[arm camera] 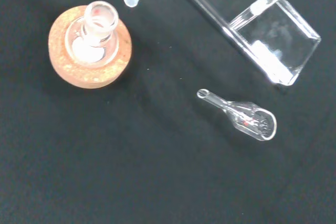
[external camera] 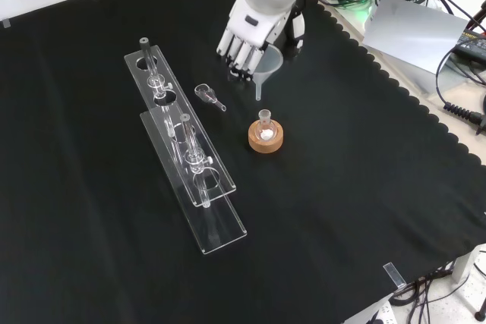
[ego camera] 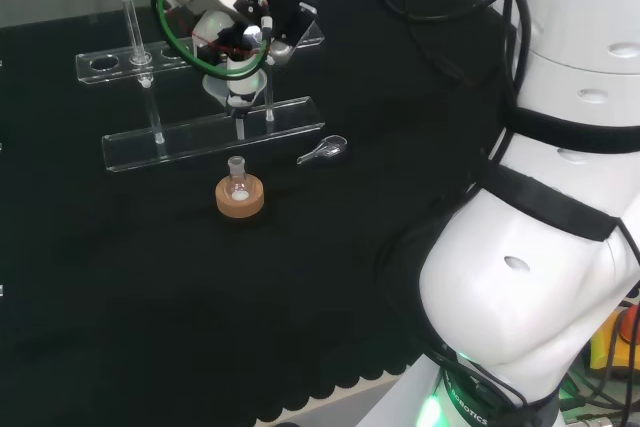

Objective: Put the funnel back on the funnel stand.

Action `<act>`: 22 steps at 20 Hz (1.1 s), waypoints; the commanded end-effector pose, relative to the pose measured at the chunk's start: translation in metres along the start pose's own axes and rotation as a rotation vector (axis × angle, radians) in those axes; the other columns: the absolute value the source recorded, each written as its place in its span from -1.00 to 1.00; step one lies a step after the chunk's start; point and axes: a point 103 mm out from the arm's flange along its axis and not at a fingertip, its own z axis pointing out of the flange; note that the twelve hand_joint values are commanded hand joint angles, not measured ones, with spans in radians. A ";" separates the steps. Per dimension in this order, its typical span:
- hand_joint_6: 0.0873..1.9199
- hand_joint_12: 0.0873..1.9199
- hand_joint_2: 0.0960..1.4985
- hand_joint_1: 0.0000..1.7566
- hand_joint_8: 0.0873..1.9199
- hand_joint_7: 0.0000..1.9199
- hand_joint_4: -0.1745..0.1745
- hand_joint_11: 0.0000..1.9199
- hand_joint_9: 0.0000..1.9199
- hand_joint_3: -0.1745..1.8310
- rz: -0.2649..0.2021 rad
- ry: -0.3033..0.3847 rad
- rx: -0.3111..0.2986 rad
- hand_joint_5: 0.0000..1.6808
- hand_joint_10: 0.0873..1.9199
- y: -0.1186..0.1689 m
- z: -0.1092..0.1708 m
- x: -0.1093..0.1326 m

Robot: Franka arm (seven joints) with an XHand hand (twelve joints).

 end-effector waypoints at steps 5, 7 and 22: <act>-0.99 0.42 -0.13 -0.09 -0.41 -0.68 0.00 -0.54 -0.21 -0.19 0.099 0.058 0.008 -0.31 -0.52 -0.024 -0.005 -0.039; -0.99 0.42 -0.13 -0.09 -0.41 -0.68 0.00 -0.55 -0.21 -0.19 0.123 0.081 0.005 -0.30 -0.52 -0.028 -0.007 -0.052; -0.97 0.41 -0.12 -0.08 -0.41 -0.67 -0.01 -0.55 -0.20 -0.18 0.273 0.157 0.015 -0.29 -0.53 -0.023 -0.011 -0.143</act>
